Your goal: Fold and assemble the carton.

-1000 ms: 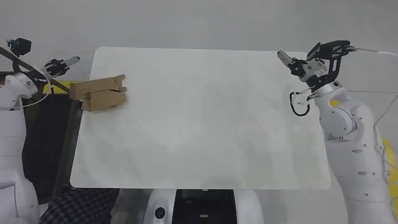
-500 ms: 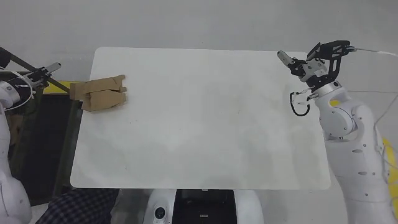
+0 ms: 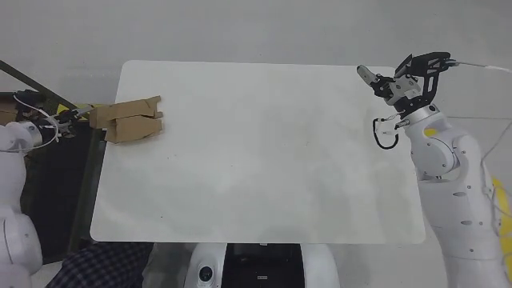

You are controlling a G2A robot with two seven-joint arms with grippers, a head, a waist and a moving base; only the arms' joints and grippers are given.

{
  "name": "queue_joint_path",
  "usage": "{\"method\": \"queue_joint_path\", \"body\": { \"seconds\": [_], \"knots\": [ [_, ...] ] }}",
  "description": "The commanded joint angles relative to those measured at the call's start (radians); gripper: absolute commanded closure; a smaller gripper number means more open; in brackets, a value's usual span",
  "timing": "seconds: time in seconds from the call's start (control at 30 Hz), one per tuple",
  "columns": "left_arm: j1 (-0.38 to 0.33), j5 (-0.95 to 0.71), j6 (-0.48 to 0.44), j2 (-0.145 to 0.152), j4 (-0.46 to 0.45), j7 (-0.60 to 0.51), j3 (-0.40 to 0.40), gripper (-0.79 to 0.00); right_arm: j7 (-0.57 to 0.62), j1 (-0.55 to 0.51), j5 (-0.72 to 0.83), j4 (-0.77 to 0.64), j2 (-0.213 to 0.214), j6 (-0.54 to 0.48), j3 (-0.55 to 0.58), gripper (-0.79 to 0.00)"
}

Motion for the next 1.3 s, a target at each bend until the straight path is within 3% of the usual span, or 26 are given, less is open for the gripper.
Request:
{"method": "queue_joint_path", "body": {
  "seconds": [0.0,0.03,0.07,0.13,0.17,0.23,0.27,0.3,0.43,0.53,0.6,0.63,1.0,1.27],
  "knots": [
    [-0.009,0.002,-0.006,-0.007,0.020,0.004,0.019,-0.533,0.000,0.000,0.000,0.000,0.000,0.000,0.000,-0.785],
    [-0.014,0.003,-0.007,-0.012,0.031,0.010,0.028,-0.628,0.000,0.000,0.000,0.000,0.000,0.000,0.000,-0.785],
    [-0.019,0.005,-0.008,-0.016,0.040,0.015,0.038,-0.653,0.000,0.000,0.000,0.000,0.000,0.000,0.000,-0.785],
    [-0.031,0.001,-0.009,-0.026,0.059,0.019,0.054,-0.422,0.000,0.000,0.000,0.000,0.000,0.000,0.000,-0.785],
    [-0.036,0.002,-0.008,-0.029,0.068,0.027,0.062,-0.385,0.000,0.000,0.000,0.000,0.000,0.000,0.000,-0.785],
    [-0.046,0.001,-0.004,-0.037,0.085,0.034,0.074,-0.459,0.000,0.000,0.000,0.000,0.000,0.000,0.000,-0.785],
    [-0.051,-0.002,-0.004,-0.040,0.093,0.035,0.079,-0.440,0.000,0.000,0.000,0.000,0.000,0.000,0.000,-0.785],
    [-0.057,-0.012,-0.010,-0.043,0.102,0.028,0.081,-0.372,0.000,0.000,0.000,0.000,0.000,0.000,0.000,-0.785],
    [-0.072,-0.038,-0.014,-0.047,0.135,0.020,0.085,-0.329,0.000,0.000,0.000,0.000,0.000,0.000,0.000,-0.785],
    [-0.080,-0.063,-0.021,-0.049,0.153,0.016,0.083,-0.203,0.000,0.000,0.000,0.000,0.000,0.000,0.000,-0.785],
    [-0.085,-0.085,-0.028,-0.049,0.162,0.011,0.078,-0.028,0.000,0.000,0.000,0.000,0.000,0.000,0.000,-0.785],
    [-0.086,-0.094,-0.030,-0.048,0.165,0.011,0.076,0.000,0.000,0.000,0.000,0.000,0.000,0.000,0.000,-0.785],
    [-0.095,-0.190,-0.072,-0.025,0.152,0.016,0.038,0.000,0.000,0.000,0.000,0.000,0.000,0.000,0.000,-0.785],
    [-0.111,-0.315,-0.109,-0.015,0.113,-0.074,0.001,0.000,0.000,0.000,0.000,0.000,0.000,0.000,0.000,-0.785]
  ]
}}
